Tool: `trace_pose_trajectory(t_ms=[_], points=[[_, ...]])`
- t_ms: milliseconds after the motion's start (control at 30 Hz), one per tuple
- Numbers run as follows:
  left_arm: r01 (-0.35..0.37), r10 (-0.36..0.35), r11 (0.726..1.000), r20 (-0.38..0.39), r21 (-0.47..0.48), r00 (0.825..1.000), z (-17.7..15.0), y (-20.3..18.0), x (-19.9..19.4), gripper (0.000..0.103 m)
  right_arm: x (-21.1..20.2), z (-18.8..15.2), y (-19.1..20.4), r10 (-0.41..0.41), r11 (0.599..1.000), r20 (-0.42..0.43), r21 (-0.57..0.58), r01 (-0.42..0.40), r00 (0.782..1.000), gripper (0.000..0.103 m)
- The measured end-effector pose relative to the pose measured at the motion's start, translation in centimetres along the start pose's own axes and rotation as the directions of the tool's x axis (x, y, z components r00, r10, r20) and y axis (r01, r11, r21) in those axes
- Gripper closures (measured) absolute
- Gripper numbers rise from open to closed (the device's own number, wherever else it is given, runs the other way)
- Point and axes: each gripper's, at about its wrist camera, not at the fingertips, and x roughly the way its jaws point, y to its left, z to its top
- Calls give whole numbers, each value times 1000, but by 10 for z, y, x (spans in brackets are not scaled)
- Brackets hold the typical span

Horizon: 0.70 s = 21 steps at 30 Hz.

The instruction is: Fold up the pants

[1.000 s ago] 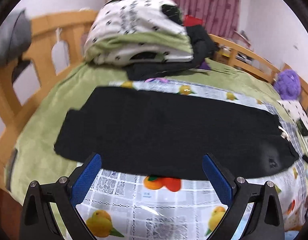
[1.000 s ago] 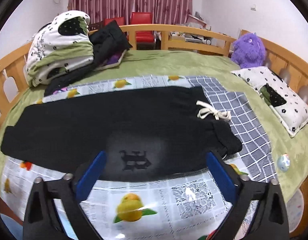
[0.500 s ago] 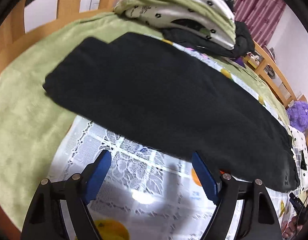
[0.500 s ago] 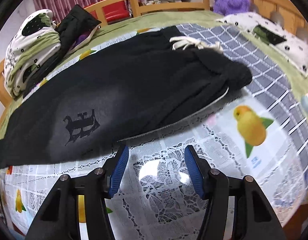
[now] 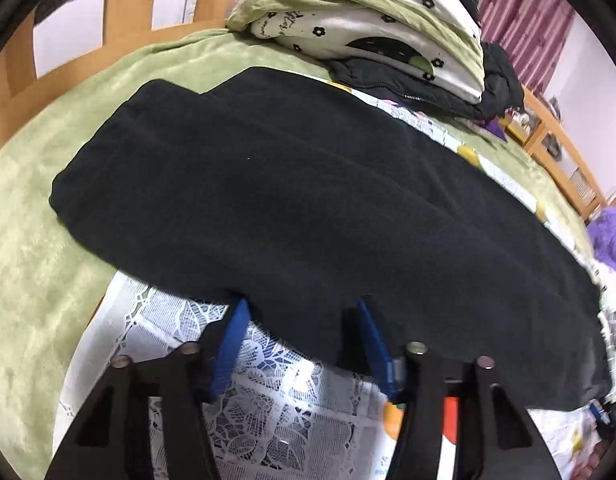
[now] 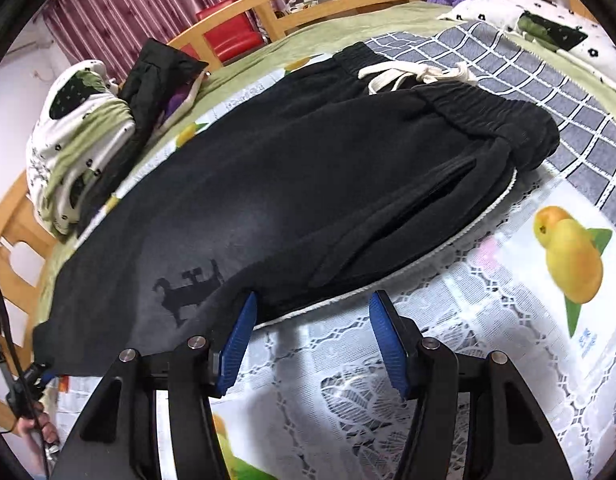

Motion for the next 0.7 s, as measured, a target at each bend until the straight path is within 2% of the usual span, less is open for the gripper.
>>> trace_pose_trajectory(t_ms=[67, 133, 167, 267, 333, 433, 467, 533, 567, 600, 633, 667, 700], points=[[53, -54, 998, -10, -40, 999, -2, 7, -3, 54, -5, -2, 0, 18, 1000, 9, 1, -18, 1000, 45], [75, -76, 996, -13, -55, 997, -6, 11, -7, 53, -12, -4, 1, 46, 999, 22, -3, -46, 999, 43], [86, -87, 995, -20, -51, 996, -8, 10, -8, 52, -14, -4, 2, 51, 999, 28, -6, -51, 998, 39], [126, -127, 992, -34, -24, 991, -16, 2, -12, 42, -13, 0, 4, 23, 1000, 37, 3, -23, 999, 37], [120, -120, 993, -24, -11, 992, -19, -2, -12, 38, -3, 4, 4, -1, 1000, 9, 14, 0, 1000, 37], [92, -92, 996, -13, -12, 996, -19, -6, -8, 38, 12, 6, 7, -53, 999, -9, 9, 53, 999, 38], [82, -82, 996, -9, -23, 997, -15, -8, -5, 38, 14, 6, 11, -73, 997, 3, -2, 73, 997, 43], [69, -69, 997, -11, -35, 998, -9, -8, -1, 39, 19, 8, 17, -105, 994, 6, -19, 105, 994, 62], [56, -56, 998, -14, -38, 998, -7, -9, 0, 42, 21, 10, 18, -114, 993, 6, -23, 114, 993, 73], [33, -33, 999, -16, -36, 999, -3, -9, 1, 61, 21, 11, 18, -109, 994, 5, -21, 109, 994, 79], [2, -2, 1000, -22, -27, 1000, 0, -9, 3, 86, 21, 13, 18, -102, 995, 7, -18, 102, 995, 82], [-30, 30, 999, -31, -11, 999, 5, -9, 6, 92, 17, 15, 20, -84, 996, 12, -16, 84, 996, 85], [-15, 14, 1000, -32, -14, 999, 10, -6, 5, 95, 14, 19, 22, -78, 997, 18, -17, 78, 997, 86]])
